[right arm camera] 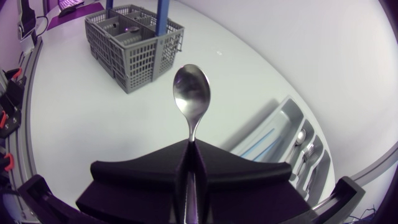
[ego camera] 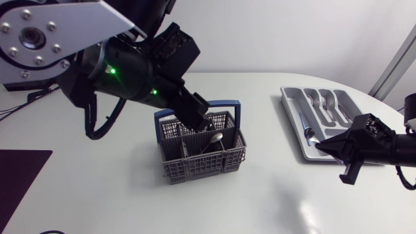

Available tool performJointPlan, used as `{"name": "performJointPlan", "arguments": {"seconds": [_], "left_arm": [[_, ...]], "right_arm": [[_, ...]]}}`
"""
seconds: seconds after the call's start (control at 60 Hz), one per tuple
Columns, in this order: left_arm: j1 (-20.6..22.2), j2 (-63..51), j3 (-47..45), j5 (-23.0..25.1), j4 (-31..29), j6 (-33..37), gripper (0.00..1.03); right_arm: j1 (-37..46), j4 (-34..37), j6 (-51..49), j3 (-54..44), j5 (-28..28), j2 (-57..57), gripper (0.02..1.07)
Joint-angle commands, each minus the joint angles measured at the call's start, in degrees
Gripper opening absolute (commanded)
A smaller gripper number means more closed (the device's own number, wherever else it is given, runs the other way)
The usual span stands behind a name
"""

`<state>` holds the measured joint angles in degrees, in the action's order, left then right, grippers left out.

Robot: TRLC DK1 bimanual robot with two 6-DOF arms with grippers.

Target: Unload the cutlery basket into the drawer organizer.

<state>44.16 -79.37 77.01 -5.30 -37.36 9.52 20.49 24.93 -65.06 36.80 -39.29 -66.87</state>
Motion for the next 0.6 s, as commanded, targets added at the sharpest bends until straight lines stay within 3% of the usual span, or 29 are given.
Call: {"name": "performJointPlan", "arguments": {"seconds": [0.0,0.133,0.333,0.583], "left_arm": [[1.2,-0.5,-1.9,-1.0,0.7,1.2,0.71],[2.3,-1.4,-3.3,-2.3,2.0,1.6,0.71],[3.1,-3.3,-4.2,-3.0,3.3,1.8,0.71],[3.8,-4.6,-5.3,-4.0,4.4,2.0,0.71]], "right_arm": [[4.6,2.5,-9.4,5.0,-1.5,-6.7,0.08],[10.4,6.9,-19.1,11.9,-1.9,-16.1,0.08],[16.7,13.7,-37.5,26.0,3.3,-32.5,0.13],[18.3,13.7,-44.0,33.8,10.5,-40.8,0.14]]}}
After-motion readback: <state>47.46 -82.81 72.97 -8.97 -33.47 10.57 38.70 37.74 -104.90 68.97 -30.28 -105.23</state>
